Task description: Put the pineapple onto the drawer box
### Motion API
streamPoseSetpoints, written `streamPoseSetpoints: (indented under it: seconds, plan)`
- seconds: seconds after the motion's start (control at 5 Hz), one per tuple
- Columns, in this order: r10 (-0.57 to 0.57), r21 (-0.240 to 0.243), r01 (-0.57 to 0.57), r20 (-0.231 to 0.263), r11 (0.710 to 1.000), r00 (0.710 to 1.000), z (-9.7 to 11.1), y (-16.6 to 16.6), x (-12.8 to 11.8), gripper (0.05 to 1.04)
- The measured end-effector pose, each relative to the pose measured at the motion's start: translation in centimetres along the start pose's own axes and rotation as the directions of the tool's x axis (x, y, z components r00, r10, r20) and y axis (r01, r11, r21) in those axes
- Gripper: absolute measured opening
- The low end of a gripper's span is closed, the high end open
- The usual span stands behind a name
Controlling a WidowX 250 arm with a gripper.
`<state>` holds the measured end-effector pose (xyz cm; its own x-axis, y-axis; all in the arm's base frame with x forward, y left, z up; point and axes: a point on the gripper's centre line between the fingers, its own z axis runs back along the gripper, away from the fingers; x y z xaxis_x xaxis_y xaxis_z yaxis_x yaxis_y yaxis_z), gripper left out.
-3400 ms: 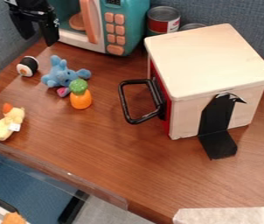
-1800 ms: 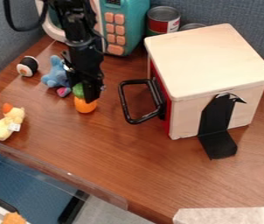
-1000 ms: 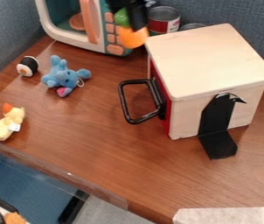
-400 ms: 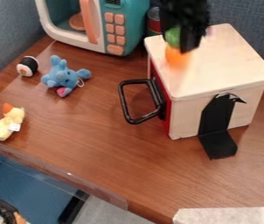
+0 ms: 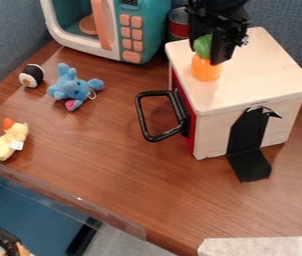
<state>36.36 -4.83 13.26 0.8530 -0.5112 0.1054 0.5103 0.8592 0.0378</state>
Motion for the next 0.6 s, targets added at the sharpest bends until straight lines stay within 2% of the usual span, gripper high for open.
streamPoseSetpoints:
  seconds: [0.2,0.4,0.6]
  plan:
    - [0.01,-0.025,-0.009,0.012,1.0,1.0,1.1,-0.4,0.2,0.937]
    - [0.031,-0.03,-0.029,0.074,0.999,0.997,5.2,0.1,-0.1,1.013]
    - [0.071,-0.051,-0.067,0.076,0.996,0.995,7.3,0.7,-1.5,1.009]
